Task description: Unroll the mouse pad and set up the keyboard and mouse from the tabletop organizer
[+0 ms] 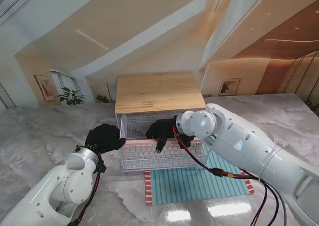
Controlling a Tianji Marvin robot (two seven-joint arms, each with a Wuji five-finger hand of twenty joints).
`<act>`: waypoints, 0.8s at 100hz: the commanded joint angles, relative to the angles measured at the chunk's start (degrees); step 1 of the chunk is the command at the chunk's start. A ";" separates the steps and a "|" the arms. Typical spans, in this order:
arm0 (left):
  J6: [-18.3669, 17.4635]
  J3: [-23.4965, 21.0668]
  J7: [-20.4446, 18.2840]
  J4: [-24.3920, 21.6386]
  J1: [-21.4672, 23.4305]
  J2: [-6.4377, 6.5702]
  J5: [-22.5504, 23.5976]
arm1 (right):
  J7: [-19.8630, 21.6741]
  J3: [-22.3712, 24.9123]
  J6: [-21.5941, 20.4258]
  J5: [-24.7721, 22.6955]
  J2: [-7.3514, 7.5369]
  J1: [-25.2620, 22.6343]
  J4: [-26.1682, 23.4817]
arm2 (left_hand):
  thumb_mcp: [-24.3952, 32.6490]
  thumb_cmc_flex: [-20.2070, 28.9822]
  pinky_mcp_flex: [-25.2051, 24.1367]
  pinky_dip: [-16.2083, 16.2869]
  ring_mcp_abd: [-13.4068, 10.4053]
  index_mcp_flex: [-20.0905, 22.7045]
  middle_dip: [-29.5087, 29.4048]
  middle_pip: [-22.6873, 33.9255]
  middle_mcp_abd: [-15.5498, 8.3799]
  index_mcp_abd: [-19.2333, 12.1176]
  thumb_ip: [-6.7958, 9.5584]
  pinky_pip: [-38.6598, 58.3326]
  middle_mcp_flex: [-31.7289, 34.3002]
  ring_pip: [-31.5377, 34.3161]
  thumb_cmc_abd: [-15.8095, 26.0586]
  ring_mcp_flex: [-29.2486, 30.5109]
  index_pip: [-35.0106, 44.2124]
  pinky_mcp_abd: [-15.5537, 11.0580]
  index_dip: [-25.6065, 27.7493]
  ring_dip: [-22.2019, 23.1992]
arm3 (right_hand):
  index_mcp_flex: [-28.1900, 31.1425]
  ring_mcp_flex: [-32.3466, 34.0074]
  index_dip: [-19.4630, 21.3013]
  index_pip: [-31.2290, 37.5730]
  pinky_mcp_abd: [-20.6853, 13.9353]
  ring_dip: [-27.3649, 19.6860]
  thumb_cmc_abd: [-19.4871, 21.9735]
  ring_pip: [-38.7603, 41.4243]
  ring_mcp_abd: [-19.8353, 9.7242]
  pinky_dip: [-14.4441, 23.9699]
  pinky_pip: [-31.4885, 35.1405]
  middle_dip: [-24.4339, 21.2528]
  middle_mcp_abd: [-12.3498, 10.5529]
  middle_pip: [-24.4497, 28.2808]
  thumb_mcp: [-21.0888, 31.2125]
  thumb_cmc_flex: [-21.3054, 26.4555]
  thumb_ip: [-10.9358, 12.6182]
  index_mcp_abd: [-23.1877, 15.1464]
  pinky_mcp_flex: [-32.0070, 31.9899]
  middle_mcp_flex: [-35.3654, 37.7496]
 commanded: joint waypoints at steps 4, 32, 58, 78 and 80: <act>-0.62 -0.19 -0.11 -0.28 0.37 -0.33 -0.33 | 0.83 0.65 -0.58 -0.72 0.56 -0.42 -1.77 | -0.63 -0.97 -1.51 0.41 3.30 0.05 0.16 -0.30 1.70 0.29 1.42 1.63 -0.14 0.35 2.27 -0.43 -2.59 -1.71 0.73 0.78 | 8.95 4.93 2.97 10.69 -1.12 2.39 5.00 4.88 0.06 0.98 -3.52 0.73 0.63 -0.27 9.00 8.15 1.80 -5.85 1.71 1.91; -2.74 -1.46 2.57 -0.18 1.39 -0.71 -0.86 | 0.83 2.55 -0.55 -2.30 1.44 -1.58 -4.05 | -12.41 -7.07 -8.91 5.26 3.61 -2.18 0.06 -2.35 1.68 0.16 2.30 -1.58 -5.33 -1.94 9.42 -6.70 -9.70 -2.74 5.48 1.20 | 9.03 5.02 3.02 10.38 -0.88 2.69 4.56 5.05 0.55 2.58 -3.92 1.22 1.56 -0.51 9.45 8.37 1.93 -4.63 1.94 1.94; -5.47 -3.50 6.05 -0.40 2.89 -1.16 -1.09 | 0.39 3.67 -1.19 -3.32 1.81 -2.36 -5.18 | -17.30 -7.68 -21.83 8.75 2.60 -7.98 -0.56 -6.38 0.33 -1.72 1.49 -7.50 -13.99 -7.03 11.81 -17.65 -16.78 -5.88 4.33 0.70 | 9.04 5.17 3.16 10.37 -0.45 2.79 4.60 5.16 0.72 3.50 -4.10 1.50 2.27 -0.34 9.79 8.40 1.92 -3.86 2.24 1.74; -7.52 -6.03 9.02 -0.78 4.85 -1.46 -0.46 | -0.15 5.88 -2.05 -5.08 2.48 -3.89 -7.42 | -18.41 -7.79 -31.74 9.19 0.60 -12.93 -1.19 -8.95 -1.41 -3.44 1.40 -11.60 -20.93 -11.26 12.61 -26.16 -20.68 -7.65 3.26 -0.20 | 9.12 5.17 3.35 10.38 -0.39 2.82 4.55 5.15 0.66 3.88 -4.34 1.45 2.42 -0.21 9.90 8.38 1.88 -3.78 2.31 1.70; -7.67 -6.32 9.21 -0.85 5.09 -1.46 -0.32 | -0.17 6.11 -2.14 -5.23 2.56 -4.04 -7.66 | -18.51 -7.76 -32.65 9.18 0.33 -13.40 -1.24 -9.15 -1.62 -3.59 1.39 -12.04 -21.60 -11.72 12.63 -26.88 -21.04 -7.74 3.17 -0.31 | 9.12 5.16 3.36 10.37 -0.39 2.82 4.52 5.15 0.71 3.91 -4.35 1.46 2.40 -0.19 9.92 8.40 1.88 -3.73 2.31 1.69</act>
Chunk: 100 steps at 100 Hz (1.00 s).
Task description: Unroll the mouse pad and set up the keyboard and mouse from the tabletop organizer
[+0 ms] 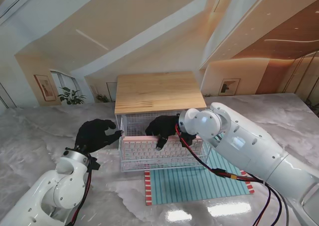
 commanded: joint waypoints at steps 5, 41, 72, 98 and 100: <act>-0.93 -1.42 0.19 -0.82 1.62 -0.10 0.80 | 0.33 1.03 -0.84 -0.81 0.62 -0.87 -2.09 | -1.34 -0.66 -5.33 0.89 -0.66 -2.77 -0.77 -0.98 -2.01 -1.10 -1.15 -2.45 -4.28 -2.52 1.83 -4.24 -2.00 -2.22 -0.86 -1.07 | 8.48 5.10 2.43 9.38 -0.93 2.74 4.55 5.15 -0.64 0.89 -1.33 0.77 0.50 0.45 9.19 8.29 1.89 -4.69 1.73 1.59; -3.11 -5.80 4.34 -1.30 5.72 -0.33 3.09 | -0.47 5.83 -1.86 -3.59 1.53 -3.96 -6.68 | -2.16 -0.26 -14.95 -2.58 -4.51 -7.40 -1.59 -3.25 -4.53 -1.95 -1.12 -9.57 -12.18 -8.37 2.20 -13.12 -6.10 -7.63 -2.12 -2.61 | 8.31 5.07 2.62 9.33 -0.69 2.83 4.54 5.21 -0.45 1.34 -1.50 0.83 1.02 0.75 9.45 8.36 1.90 -3.78 1.67 1.29; -4.37 -8.45 7.06 -0.89 8.16 -0.49 4.43 | -3.43 9.49 -2.43 -5.77 1.36 -6.54 -8.72 | -2.28 -0.13 -17.82 -5.04 -5.89 -8.11 -2.03 -3.99 -5.57 -1.99 -1.19 -12.32 -14.54 -10.56 2.33 -15.98 -8.21 -9.88 -3.07 -3.37 | 8.23 5.15 2.65 9.35 -0.62 2.75 4.65 5.20 -0.42 1.69 -1.55 0.84 1.27 1.07 9.76 8.38 1.91 -3.33 1.76 0.98; -4.60 -9.47 8.44 -0.40 9.35 -0.59 4.95 | -5.64 12.79 -3.36 -7.92 1.35 -8.64 -11.37 | -2.12 0.02 -17.96 -5.53 -5.95 -7.99 -2.05 -3.94 -5.54 -1.71 -1.18 -12.38 -14.59 -10.77 2.22 -16.19 -8.59 -10.16 -3.26 -3.47 | 8.18 5.25 2.83 9.49 -0.59 2.68 4.75 5.20 -0.51 1.84 -1.64 0.79 1.21 1.36 9.88 8.28 1.86 -3.29 1.82 0.98; -4.57 -9.49 8.50 -0.44 9.46 -0.61 4.94 | -5.74 13.02 -3.45 -8.02 1.36 -8.76 -11.59 | -2.13 -0.01 -17.96 -5.56 -6.04 -8.00 -2.07 -3.97 -5.64 -1.66 -1.19 -12.37 -14.68 -10.76 2.20 -16.17 -8.64 -10.19 -3.28 -3.47 | 8.18 5.25 2.83 9.49 -0.59 2.68 4.73 5.20 -0.51 1.85 -1.65 0.78 1.25 1.36 9.88 8.28 1.86 -3.29 1.82 0.98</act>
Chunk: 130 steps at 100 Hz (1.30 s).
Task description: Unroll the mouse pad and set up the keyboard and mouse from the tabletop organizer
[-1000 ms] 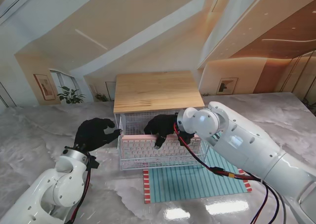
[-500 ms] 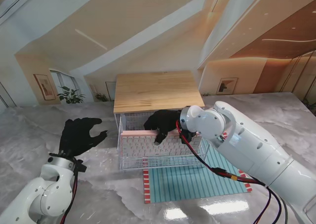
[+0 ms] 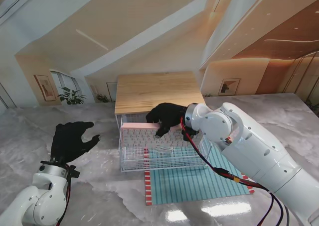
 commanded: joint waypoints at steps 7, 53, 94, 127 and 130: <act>-0.06 -0.08 -0.32 -0.15 1.04 -0.31 0.13 | -0.11 1.28 -0.73 -0.55 -0.03 -0.65 -2.52 | -0.74 0.06 -1.23 -0.66 -1.25 -1.10 -0.70 -0.48 -1.26 0.00 -1.17 -0.40 -2.38 -0.57 1.16 -1.18 -1.05 -1.80 -0.76 -0.49 | 5.99 3.63 2.78 9.48 -1.22 0.92 5.31 3.46 -1.27 0.10 -0.09 0.73 0.33 1.10 9.30 7.72 1.95 -6.76 1.18 0.80; 0.63 -0.60 0.57 -0.74 2.31 -0.47 0.30 | -0.11 5.30 1.41 3.02 -0.29 -1.87 -6.47 | -0.50 -0.02 -1.28 -1.03 -1.46 -0.91 -0.73 -0.48 -1.26 0.15 -1.24 -0.19 -2.43 -0.67 1.02 -1.37 -1.46 -1.86 -0.97 -0.65 | 5.82 3.75 3.06 9.63 -1.09 0.84 5.23 3.37 -1.20 0.24 -0.33 0.62 0.50 1.26 9.40 7.80 1.97 -6.55 1.33 0.77; 0.39 -1.42 1.00 -1.13 3.05 -0.53 0.48 | 2.46 6.40 6.53 14.32 -1.17 -0.25 -7.63 | -0.28 -0.07 -1.31 -1.25 -1.48 -0.86 -0.75 -0.50 -1.25 0.26 -1.29 -0.17 -2.49 -0.72 0.87 -1.42 -1.75 -2.04 -1.12 -0.75 | 5.81 3.65 3.00 9.53 -0.81 0.90 4.94 3.36 -0.77 0.40 -0.35 0.69 0.80 1.13 9.45 8.03 2.05 -6.06 1.38 0.76; 0.35 -1.50 1.23 -1.00 3.07 -0.58 0.36 | 4.45 7.87 8.98 19.95 -1.34 0.86 -10.53 | -0.12 -0.05 -1.28 -1.31 -1.48 -0.75 -0.75 -0.51 -1.28 0.46 -1.31 -0.12 -2.49 -0.75 0.73 -1.45 -1.95 -2.14 -1.23 -0.80 | 5.87 3.59 3.06 9.42 -0.39 0.94 4.88 3.36 -0.62 0.58 -0.34 0.79 0.93 0.98 9.38 8.13 2.12 -5.94 1.26 0.78; 0.37 -1.47 1.26 -0.98 3.04 -0.59 0.34 | 4.53 8.08 9.19 20.66 -1.38 0.78 -10.82 | -0.10 -0.03 -1.28 -1.31 -1.55 -0.71 -0.74 -0.48 -1.22 0.48 -1.31 -0.11 -2.43 -0.73 0.67 -1.43 -1.96 -2.15 -1.24 -0.79 | 5.86 3.59 3.07 9.41 -0.39 0.94 4.85 3.36 -0.61 0.59 -0.34 0.79 0.93 0.97 9.38 8.17 2.13 -5.93 1.27 0.79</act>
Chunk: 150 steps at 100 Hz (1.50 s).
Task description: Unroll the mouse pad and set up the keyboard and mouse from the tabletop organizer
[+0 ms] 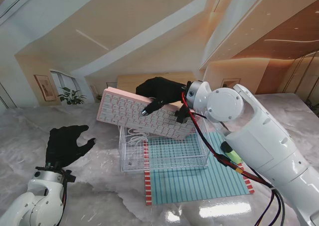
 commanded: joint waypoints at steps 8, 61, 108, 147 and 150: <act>-0.12 0.23 -0.69 -0.25 0.11 -0.31 -0.09 | 0.85 1.10 0.49 2.64 -0.49 -0.06 -2.58 | -0.06 -0.05 -0.80 -0.63 -1.56 -0.64 -0.74 -0.32 -1.28 0.48 -1.34 -0.08 -2.45 -0.37 0.69 -1.49 -0.68 -1.74 -0.59 -0.61 | 5.73 2.84 2.03 9.34 -1.11 0.63 4.80 2.00 -0.15 0.31 0.57 0.81 0.62 0.62 8.21 8.18 2.16 -7.63 1.29 0.40; -0.63 -0.29 -0.70 0.03 -0.18 -0.24 0.25 | 3.73 4.62 0.20 11.11 -0.05 -3.30 -8.46 | 0.00 -0.11 -0.79 -0.70 -1.61 -0.61 -0.79 -0.41 -1.29 0.56 -1.46 -0.09 -2.56 -0.49 0.67 -1.56 -0.94 -1.90 -0.73 -0.75 | 5.78 2.74 2.26 9.03 -1.11 0.67 4.74 1.96 -0.04 0.43 0.52 0.92 0.74 0.40 7.99 8.31 2.30 -7.42 1.30 0.40; -1.76 -3.90 0.68 -0.49 1.87 -0.07 2.90 | 3.76 -0.74 -0.74 11.63 -0.08 -5.64 -8.71 | 0.12 0.02 -1.48 -1.09 -1.94 -0.79 -0.85 -0.56 -1.36 0.62 -1.50 -0.77 -3.03 -0.94 0.86 -2.23 -1.35 -2.50 -0.93 -1.01 | 5.81 2.84 2.42 8.83 -0.84 0.75 4.63 1.93 0.29 0.59 0.62 1.02 1.04 0.15 7.93 8.49 2.42 -7.10 1.27 0.47; -3.96 -8.96 2.78 -0.59 3.90 -0.01 5.43 | 0.51 -7.49 0.42 10.87 -1.46 -5.40 -6.05 | 0.21 0.13 -1.55 -1.24 -2.13 -0.74 -0.90 -0.63 -1.34 0.65 -1.56 -0.90 -3.08 -1.11 0.89 -2.31 -1.58 -2.63 -1.06 -1.12 | 5.90 3.04 2.46 8.82 -0.58 0.72 4.59 1.97 0.52 0.59 1.03 1.25 1.38 0.00 8.13 8.51 2.36 -6.82 1.46 0.55; -4.12 -9.26 2.91 -0.57 4.03 0.01 5.62 | 0.45 -8.03 0.33 11.14 -1.61 -5.17 -5.49 | 0.18 0.02 -1.54 -1.25 -2.16 -0.78 -0.92 -0.67 -1.47 0.62 -1.58 -0.90 -3.15 -1.13 0.92 -2.33 -1.61 -2.63 -1.08 -1.13 | 5.90 3.04 2.45 8.82 -0.57 0.72 4.60 1.97 0.49 0.58 1.06 1.26 1.38 0.01 8.11 8.47 2.34 -6.85 1.48 0.58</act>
